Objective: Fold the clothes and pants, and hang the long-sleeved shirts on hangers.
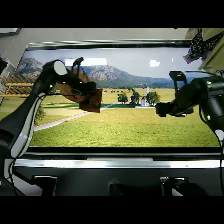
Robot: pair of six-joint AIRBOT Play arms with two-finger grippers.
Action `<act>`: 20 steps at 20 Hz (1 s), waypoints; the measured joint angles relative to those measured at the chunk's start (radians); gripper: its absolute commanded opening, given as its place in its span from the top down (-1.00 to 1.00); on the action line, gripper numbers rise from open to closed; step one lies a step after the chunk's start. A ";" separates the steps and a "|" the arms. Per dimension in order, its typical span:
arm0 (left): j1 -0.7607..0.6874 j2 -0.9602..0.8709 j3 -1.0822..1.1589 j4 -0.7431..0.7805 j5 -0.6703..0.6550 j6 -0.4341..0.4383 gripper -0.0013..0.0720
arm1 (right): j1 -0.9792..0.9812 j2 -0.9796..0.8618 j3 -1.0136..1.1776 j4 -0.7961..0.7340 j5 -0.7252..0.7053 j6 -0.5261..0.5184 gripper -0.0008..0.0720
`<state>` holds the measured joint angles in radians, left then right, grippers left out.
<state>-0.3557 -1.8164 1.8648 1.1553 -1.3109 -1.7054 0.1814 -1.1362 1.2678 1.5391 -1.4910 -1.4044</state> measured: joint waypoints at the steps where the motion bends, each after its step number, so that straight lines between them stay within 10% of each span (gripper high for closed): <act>1: -0.056 0.005 0.001 -0.026 -0.001 -0.015 0.93 | 0.000 0.021 0.000 -0.035 -0.034 0.003 -0.39; 8: -0.430 -0.084 0.003 -0.091 0.098 -0.140 0.90 | 0.000 0.225 0.000 -0.288 -0.212 0.036 -0.33; 11: -0.517 -0.140 0.003 -0.099 0.126 -0.158 -0.12 | 0.000 0.300 0.000 -0.333 -0.240 0.037 -0.33; 20: -0.315 0.034 0.004 0.043 -0.040 -0.124 -0.15 | -0.002 0.337 0.003 -0.133 -0.101 0.170 -0.55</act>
<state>-0.6708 -1.7824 1.8690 1.1984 -1.3514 -1.8297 0.1795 -0.7990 1.2713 1.4063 -1.5917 -1.2343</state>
